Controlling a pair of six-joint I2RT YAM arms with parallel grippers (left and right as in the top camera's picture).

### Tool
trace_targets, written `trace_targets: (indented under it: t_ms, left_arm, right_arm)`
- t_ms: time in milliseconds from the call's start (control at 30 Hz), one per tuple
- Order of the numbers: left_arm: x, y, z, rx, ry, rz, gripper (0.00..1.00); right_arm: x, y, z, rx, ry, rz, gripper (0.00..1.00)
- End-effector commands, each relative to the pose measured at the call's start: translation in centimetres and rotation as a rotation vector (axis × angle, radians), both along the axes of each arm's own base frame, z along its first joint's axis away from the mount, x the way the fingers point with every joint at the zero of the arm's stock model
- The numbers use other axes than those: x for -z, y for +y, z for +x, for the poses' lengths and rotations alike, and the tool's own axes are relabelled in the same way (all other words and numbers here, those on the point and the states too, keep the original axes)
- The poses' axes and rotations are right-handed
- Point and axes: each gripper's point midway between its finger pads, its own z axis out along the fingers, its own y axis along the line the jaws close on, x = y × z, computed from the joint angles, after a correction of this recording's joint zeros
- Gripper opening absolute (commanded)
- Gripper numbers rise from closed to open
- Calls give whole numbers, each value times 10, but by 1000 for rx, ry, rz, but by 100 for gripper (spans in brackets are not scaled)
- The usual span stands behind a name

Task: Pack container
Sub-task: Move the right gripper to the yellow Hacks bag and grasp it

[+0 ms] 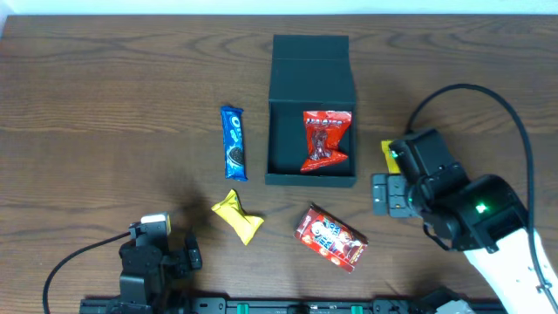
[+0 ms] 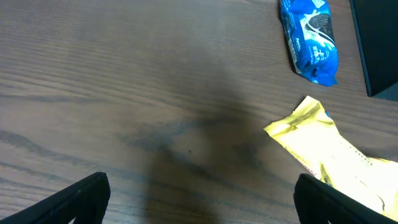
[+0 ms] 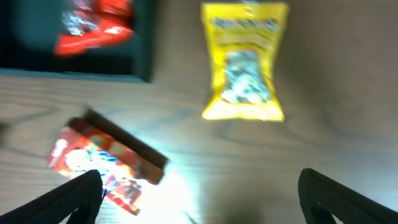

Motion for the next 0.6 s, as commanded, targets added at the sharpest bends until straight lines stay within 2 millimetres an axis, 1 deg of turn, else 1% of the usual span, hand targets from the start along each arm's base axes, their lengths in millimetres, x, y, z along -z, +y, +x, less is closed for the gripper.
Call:
trace_targets:
  t_ms: [0, 167, 267, 367, 467, 567]
  left_arm:
    - [17, 2, -5, 6, 52, 20, 96]
    - [17, 2, -5, 6, 52, 20, 95]
    - [17, 2, -5, 6, 52, 20, 95]
    - [17, 2, -5, 6, 52, 20, 95]
    - [17, 2, -5, 6, 52, 20, 95]
    - [17, 2, -5, 6, 52, 20, 95]
  right_arm:
    - [0, -23, 1, 117, -14, -27, 99]
    - [13, -52, 5, 253, 11, -35, 99]
    - [27, -66, 10, 323, 34, -21, 99]
    - [50, -66, 22, 310, 83, 37, 99]
    - [72, -62, 39, 248, 128, 87, 99]
    - [92, -62, 55, 205, 165, 84, 99]
